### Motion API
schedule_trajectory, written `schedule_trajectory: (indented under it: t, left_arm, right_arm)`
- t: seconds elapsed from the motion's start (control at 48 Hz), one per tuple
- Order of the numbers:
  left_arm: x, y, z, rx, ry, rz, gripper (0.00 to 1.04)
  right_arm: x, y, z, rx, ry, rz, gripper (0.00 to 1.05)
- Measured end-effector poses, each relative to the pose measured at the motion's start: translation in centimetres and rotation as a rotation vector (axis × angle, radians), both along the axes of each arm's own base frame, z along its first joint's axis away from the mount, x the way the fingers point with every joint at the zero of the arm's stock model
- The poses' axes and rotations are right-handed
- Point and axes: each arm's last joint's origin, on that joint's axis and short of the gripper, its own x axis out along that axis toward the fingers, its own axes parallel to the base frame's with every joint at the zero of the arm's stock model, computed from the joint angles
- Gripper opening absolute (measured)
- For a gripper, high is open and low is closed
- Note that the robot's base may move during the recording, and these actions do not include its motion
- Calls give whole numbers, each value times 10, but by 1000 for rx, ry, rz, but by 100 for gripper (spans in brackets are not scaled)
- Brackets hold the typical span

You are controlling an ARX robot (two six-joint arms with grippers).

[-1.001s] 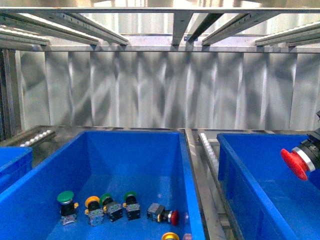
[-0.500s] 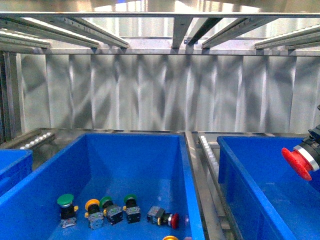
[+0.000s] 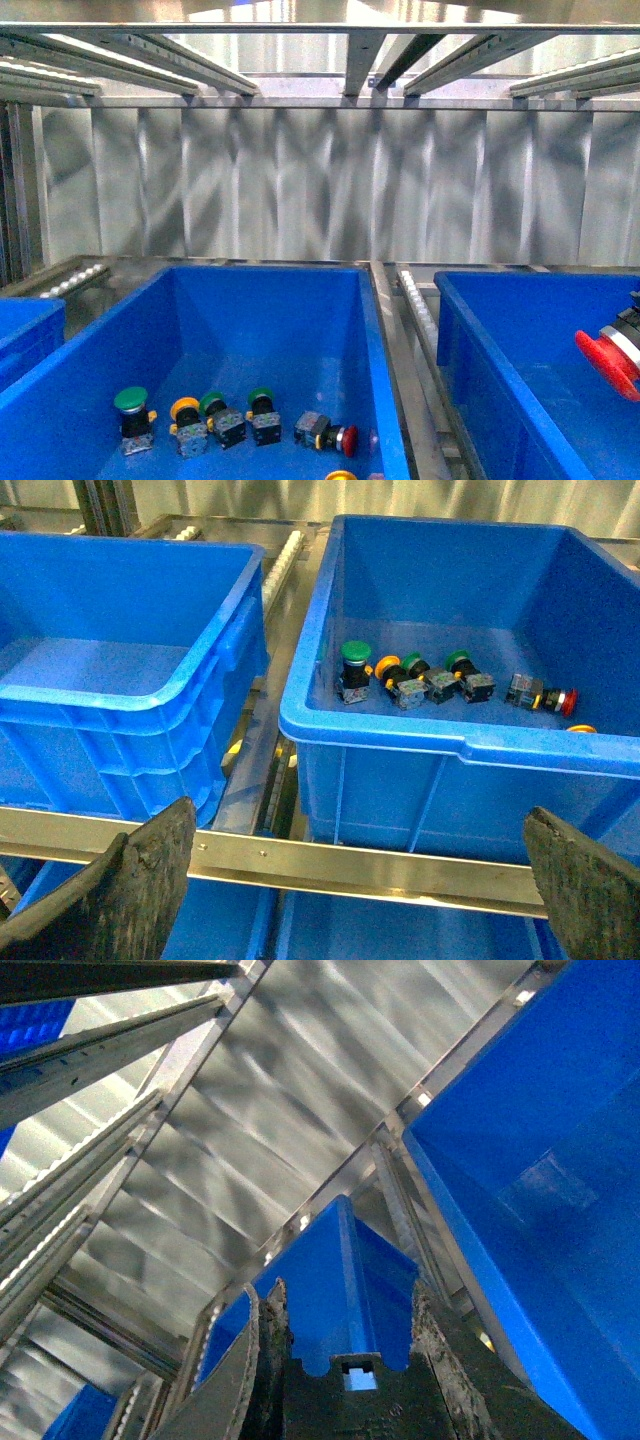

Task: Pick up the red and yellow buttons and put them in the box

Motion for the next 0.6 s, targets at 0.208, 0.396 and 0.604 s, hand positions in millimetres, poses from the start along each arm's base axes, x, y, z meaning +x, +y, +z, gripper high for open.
schedule_trajectory:
  t: [0.208, 0.396, 0.604]
  left_arm:
    - [0, 0, 0, 0, 0, 3, 97]
    - [0, 0, 0, 0, 0, 3, 97]
    - [0, 0, 0, 0, 0, 2, 97]
  right_arm:
    - [-1, -6, -4, 14, 8, 9, 26]
    - [-4, -16, -6, 33, 12, -26, 26]
    - [-8, -28, -6, 56, -1, -56, 26]
